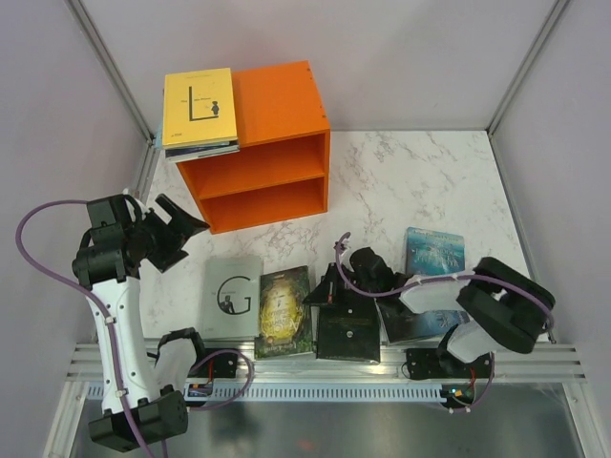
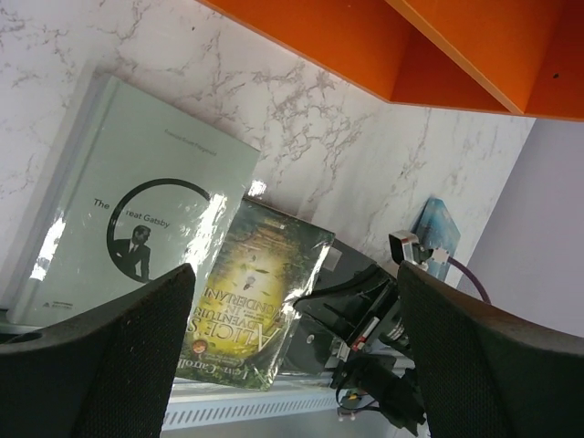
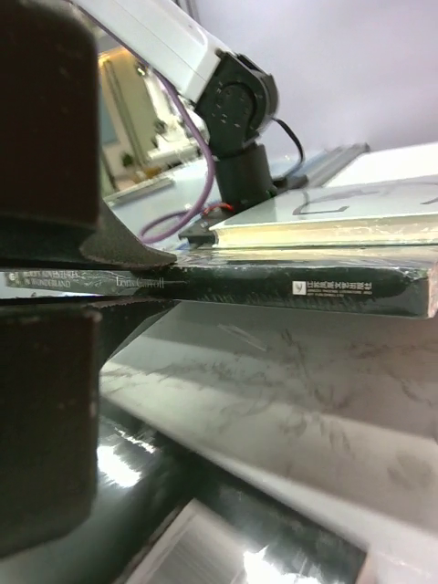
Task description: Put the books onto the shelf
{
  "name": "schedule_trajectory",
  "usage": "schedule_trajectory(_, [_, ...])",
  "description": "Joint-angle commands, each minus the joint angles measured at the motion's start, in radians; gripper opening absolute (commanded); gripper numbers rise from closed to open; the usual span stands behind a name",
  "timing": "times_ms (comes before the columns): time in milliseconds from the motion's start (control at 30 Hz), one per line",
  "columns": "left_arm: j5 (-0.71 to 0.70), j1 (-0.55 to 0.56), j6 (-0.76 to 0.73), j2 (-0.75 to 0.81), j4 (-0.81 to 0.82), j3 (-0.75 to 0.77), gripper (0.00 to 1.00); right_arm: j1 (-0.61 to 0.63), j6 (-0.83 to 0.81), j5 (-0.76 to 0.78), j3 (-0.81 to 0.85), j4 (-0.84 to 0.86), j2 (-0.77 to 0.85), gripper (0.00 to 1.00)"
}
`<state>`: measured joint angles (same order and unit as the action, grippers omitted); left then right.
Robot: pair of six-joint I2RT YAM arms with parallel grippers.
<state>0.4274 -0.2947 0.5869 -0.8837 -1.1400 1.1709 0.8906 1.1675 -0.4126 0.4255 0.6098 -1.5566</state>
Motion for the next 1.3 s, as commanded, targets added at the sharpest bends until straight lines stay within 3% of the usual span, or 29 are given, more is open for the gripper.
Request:
schedule_trajectory(0, [0.079, 0.002, 0.022, 0.034, 0.060, 0.000, 0.93, -0.021, -0.152, 0.141, 0.027, -0.348, 0.137, 0.00])
schedule_trajectory(333, [0.315, 0.072, 0.102, 0.175, 0.320, -0.273, 0.94, -0.104, -0.239, 0.195, 0.139, -0.686, 0.430, 0.00])
schedule_trajectory(500, [0.359, 0.204, 0.188, 0.216, 0.486, -0.462, 0.94, -0.147, -0.261, 0.201, 0.222, -0.843, 0.541, 0.00])
schedule_trajectory(700, [0.283, 0.527, 0.398, 0.201, 0.860, -0.729, 0.95, -0.159, -0.284, 0.202, 0.334, -0.956, 0.573, 0.00])
schedule_trajectory(867, [0.153, 0.756, 0.520, 0.134, 1.104, -0.826, 0.95, -0.162, -0.302, 0.213, 0.401, -1.042, 0.592, 0.00])
schedule_trajectory(1033, [0.067, 0.865, 0.542, 0.022, 1.246, -0.813, 0.96, -0.170, -0.273, 0.178, 0.435, -1.067, 0.624, 0.00])
schedule_trajectory(1267, [0.008, 0.868, 0.608, 0.135, 1.392, -0.916, 0.98, -0.206, -0.192, 0.100, 0.489, -1.032, 0.668, 0.00])
